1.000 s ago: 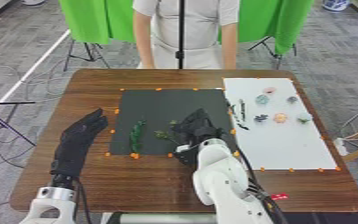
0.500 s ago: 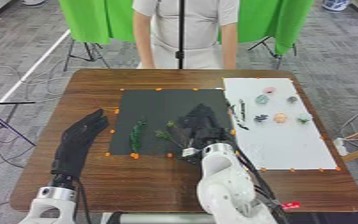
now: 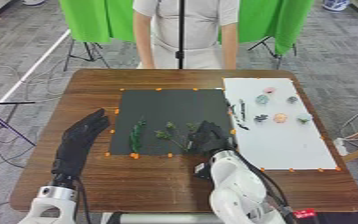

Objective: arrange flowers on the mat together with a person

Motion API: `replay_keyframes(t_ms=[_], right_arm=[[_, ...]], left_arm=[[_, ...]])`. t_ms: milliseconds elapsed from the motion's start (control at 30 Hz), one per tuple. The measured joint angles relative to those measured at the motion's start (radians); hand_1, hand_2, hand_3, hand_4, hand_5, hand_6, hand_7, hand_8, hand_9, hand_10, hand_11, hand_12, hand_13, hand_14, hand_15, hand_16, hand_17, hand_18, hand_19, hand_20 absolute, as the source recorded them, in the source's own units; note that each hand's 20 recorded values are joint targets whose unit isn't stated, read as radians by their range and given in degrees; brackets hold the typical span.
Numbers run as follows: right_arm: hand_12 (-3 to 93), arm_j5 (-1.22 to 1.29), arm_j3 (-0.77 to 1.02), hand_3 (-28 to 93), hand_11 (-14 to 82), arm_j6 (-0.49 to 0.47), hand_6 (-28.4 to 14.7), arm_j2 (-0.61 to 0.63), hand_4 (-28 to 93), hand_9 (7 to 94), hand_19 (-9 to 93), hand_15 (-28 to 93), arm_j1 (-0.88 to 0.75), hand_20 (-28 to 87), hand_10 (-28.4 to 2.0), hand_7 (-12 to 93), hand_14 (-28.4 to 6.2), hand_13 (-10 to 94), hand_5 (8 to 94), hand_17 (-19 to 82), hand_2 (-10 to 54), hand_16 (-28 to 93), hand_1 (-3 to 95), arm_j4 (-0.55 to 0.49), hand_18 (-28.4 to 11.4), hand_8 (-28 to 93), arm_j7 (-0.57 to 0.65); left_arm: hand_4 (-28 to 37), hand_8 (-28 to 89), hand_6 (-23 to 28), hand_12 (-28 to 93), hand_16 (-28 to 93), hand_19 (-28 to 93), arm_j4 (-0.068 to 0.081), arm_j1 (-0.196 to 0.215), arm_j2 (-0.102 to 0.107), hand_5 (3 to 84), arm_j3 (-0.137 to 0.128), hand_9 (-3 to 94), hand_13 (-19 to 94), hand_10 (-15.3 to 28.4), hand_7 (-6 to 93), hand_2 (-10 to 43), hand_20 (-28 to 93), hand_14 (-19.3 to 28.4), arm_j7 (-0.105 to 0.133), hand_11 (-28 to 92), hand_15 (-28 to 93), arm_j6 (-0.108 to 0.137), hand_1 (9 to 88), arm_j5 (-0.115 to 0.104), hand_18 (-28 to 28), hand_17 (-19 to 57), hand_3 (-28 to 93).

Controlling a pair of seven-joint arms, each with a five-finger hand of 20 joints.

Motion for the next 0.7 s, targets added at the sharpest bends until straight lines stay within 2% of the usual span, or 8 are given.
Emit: replay_keyframes(t_ms=[700], right_arm=[[23.0,0.006,-0.075,75,44.5,-0.030,-0.4,-0.001,-16,93.7,74,82,0.045,46,-12.3,14,-14.5,76,88.3,31,10.2,42,31.9,0.031,-22.6,-10,-0.038]], left_arm=[[-17.5,-3,3.2,19,8,1,0.002,-0.003,-0.001,43.7,0.000,41.1,30,11.7,8.1,-6.5,18,15.6,-0.001,8,8,-0.003,23.8,0.002,13.4,2.0,67]])
